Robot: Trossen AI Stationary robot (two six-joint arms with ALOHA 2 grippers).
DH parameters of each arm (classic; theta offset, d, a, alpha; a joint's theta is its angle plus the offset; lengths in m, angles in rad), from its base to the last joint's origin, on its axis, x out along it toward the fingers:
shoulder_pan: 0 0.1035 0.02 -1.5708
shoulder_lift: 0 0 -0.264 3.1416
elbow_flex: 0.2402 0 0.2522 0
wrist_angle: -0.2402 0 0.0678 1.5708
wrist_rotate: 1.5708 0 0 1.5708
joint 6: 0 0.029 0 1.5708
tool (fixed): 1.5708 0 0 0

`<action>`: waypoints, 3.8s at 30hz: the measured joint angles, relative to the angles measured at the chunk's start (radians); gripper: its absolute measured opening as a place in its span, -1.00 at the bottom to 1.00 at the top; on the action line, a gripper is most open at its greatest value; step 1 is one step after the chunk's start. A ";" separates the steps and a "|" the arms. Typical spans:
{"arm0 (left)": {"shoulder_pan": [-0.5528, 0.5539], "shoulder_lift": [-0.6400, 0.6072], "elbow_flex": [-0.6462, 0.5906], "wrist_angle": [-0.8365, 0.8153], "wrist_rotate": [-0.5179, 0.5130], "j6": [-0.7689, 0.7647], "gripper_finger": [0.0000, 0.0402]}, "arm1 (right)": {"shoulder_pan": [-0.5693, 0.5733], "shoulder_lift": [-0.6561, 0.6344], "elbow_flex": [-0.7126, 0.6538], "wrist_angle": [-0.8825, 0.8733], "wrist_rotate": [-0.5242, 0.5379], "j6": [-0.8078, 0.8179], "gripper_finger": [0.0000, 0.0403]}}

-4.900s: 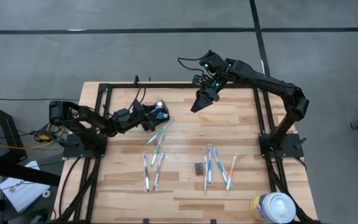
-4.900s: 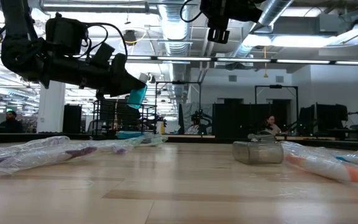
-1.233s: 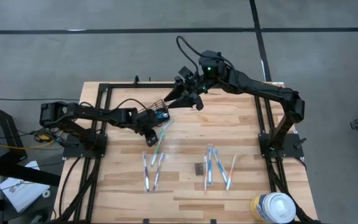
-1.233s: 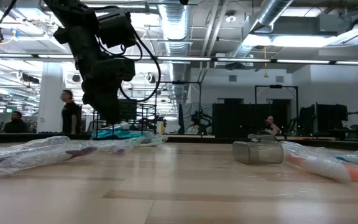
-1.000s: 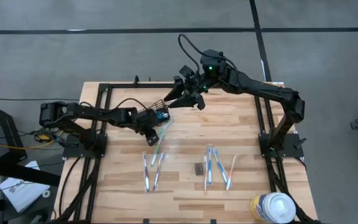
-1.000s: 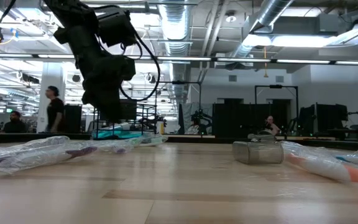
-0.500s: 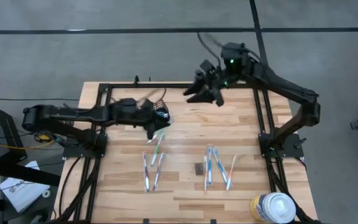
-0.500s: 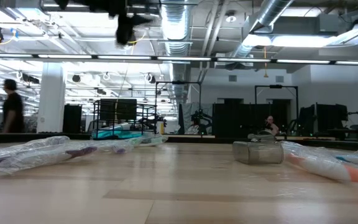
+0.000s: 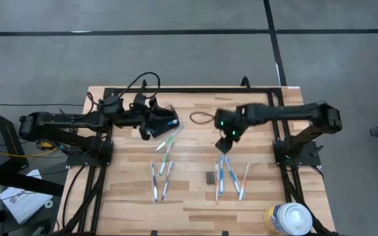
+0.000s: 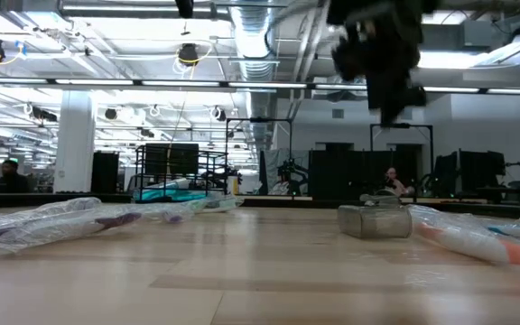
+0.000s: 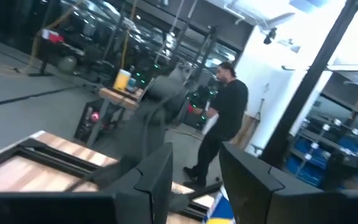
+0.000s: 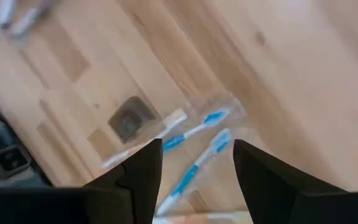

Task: Pick & Place toothbrushing station
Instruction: Put the blue toothbrush into the black organizer

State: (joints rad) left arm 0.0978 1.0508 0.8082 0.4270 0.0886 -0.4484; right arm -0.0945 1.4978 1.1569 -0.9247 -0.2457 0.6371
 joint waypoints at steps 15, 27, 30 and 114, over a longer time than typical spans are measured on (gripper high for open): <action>0.058 0.001 0.000 -0.001 0.148 -0.051 -0.37 | 0.056 0.000 -0.320 0.273 -0.043 0.297 -0.11; 0.098 0.001 -0.048 -0.031 0.152 -0.058 -0.37 | 0.013 0.013 -0.320 0.310 0.012 0.270 -0.09; 0.100 0.001 -0.052 -0.033 0.154 -0.062 -0.37 | 0.006 0.012 -0.329 0.319 0.012 0.257 -0.11; 1.181 -0.138 -0.053 -0.309 0.409 0.310 -0.37 | -0.320 0.013 0.085 1.084 0.095 -0.048 -1.00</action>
State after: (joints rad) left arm 1.2786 0.9129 0.7551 0.1176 0.4974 -0.1387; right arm -0.4150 1.5111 1.2415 0.1593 -0.1509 0.5896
